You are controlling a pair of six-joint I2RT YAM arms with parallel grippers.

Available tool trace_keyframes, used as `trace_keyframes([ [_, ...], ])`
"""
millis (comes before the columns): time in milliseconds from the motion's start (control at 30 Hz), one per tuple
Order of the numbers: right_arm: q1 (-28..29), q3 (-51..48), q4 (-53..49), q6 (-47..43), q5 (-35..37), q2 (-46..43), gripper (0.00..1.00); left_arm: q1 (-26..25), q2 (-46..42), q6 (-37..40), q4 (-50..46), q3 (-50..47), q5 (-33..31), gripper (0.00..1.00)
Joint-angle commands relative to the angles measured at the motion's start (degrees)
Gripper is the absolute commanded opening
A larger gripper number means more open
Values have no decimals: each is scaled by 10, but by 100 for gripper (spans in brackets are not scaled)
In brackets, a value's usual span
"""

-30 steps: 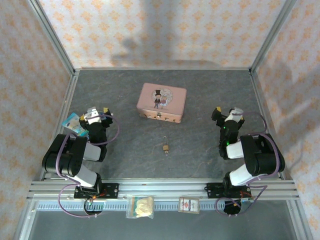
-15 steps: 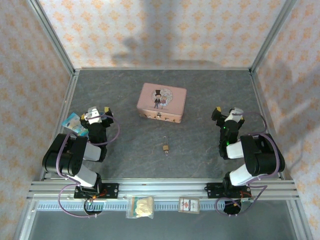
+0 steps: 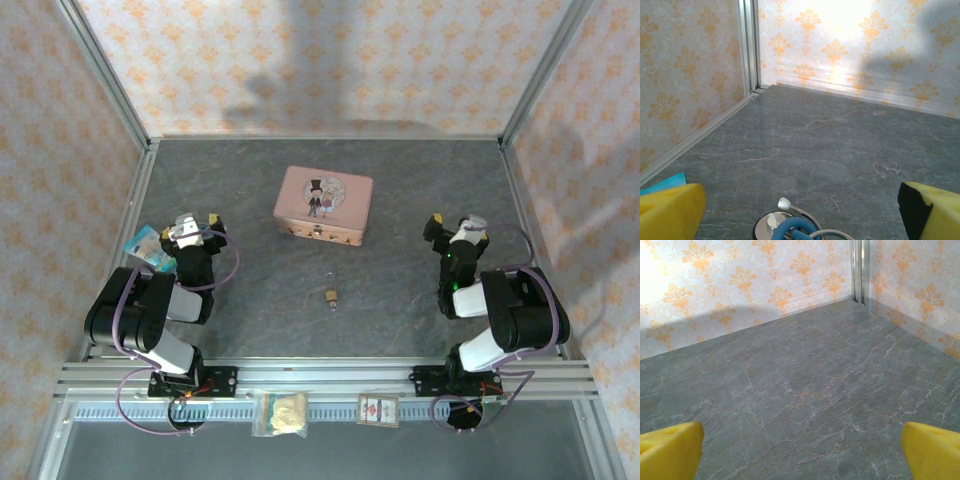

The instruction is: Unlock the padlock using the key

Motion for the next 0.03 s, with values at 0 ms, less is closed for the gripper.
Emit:
trace_keyframes([
  [0, -1, -2, 25, -10, 17, -1, 100, 2, 3, -1, 20, 1, 0, 99],
])
